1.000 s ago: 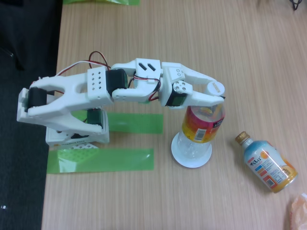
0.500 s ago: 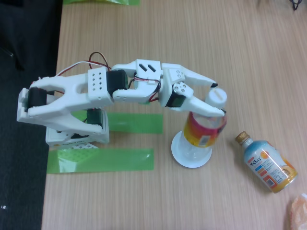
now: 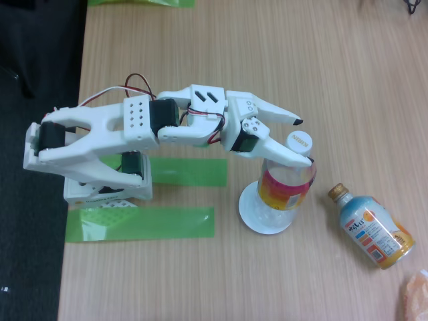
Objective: Pick up the plastic bottle and stand it up on the white place
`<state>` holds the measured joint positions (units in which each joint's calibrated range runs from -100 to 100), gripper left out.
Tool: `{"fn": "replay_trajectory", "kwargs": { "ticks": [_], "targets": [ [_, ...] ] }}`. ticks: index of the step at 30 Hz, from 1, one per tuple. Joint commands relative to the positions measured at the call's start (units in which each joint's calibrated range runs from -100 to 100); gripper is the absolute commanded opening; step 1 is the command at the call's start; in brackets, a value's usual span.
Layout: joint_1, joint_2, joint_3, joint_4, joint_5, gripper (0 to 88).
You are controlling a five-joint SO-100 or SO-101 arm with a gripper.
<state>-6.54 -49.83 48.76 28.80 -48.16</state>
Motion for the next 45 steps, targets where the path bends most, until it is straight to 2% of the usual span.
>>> {"fn": "replay_trajectory", "kwargs": {
  "ticks": [1, 6, 22, 28, 32, 40, 45],
  "targets": [
    [0.2, -0.7, -0.2, -0.2, 0.3, 33.0],
    [0.2, -4.1, 0.5, -0.2, 2.7, 33.0],
    [2.0, -15.5, 5.3, -0.1, 4.6, 33.0],
    [5.6, -20.3, 5.1, -1.0, 8.4, 33.0],
    [8.8, -28.2, 6.1, -1.0, 13.9, 33.0],
    [9.5, -40.9, 14.2, -2.3, 33.8, 32.5],
    [9.6, -45.5, 23.6, -21.4, 41.9, 32.4]
  ]
}}
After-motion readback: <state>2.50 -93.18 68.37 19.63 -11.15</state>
